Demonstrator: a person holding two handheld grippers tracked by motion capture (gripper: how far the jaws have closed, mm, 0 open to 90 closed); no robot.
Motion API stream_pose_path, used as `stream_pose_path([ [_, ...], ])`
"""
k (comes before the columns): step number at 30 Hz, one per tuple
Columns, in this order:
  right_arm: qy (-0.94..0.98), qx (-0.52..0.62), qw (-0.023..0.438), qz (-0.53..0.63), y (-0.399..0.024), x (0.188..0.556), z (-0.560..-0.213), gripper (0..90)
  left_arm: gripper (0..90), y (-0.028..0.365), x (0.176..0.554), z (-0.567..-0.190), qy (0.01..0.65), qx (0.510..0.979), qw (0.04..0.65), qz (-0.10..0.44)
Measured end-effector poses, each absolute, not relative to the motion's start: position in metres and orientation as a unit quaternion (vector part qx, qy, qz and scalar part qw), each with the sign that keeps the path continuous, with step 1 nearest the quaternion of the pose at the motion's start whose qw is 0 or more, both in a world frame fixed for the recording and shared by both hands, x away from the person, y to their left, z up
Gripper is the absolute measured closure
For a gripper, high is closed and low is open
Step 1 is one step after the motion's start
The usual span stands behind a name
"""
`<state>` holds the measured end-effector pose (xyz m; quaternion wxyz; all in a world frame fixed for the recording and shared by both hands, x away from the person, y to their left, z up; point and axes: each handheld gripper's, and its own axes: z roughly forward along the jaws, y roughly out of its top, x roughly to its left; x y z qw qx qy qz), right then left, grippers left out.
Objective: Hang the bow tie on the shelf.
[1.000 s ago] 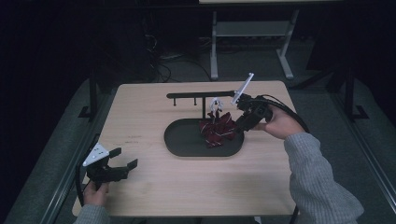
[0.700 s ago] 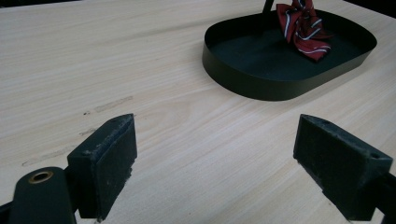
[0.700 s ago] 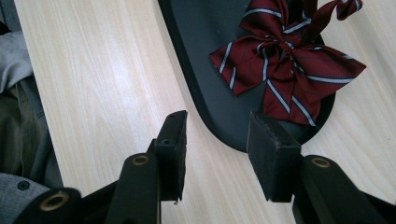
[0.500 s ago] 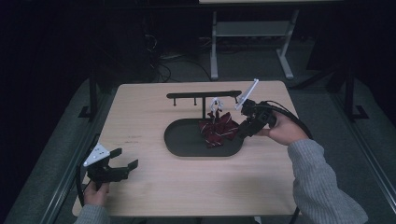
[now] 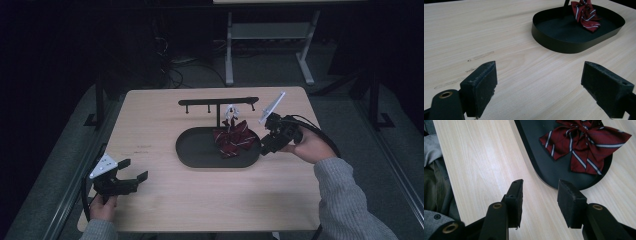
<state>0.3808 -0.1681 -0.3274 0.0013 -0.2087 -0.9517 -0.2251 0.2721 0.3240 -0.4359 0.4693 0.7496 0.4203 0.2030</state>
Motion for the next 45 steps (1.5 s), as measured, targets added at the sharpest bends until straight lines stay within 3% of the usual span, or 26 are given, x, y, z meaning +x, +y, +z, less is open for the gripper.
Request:
stream_pose_path([
  [45,-0.935,-0.249,0.011,-0.252,-0.214,0.332,-0.388,50.8,12.9,0.322,0.272,-0.437,0.42,0.753,0.465,0.203],
])
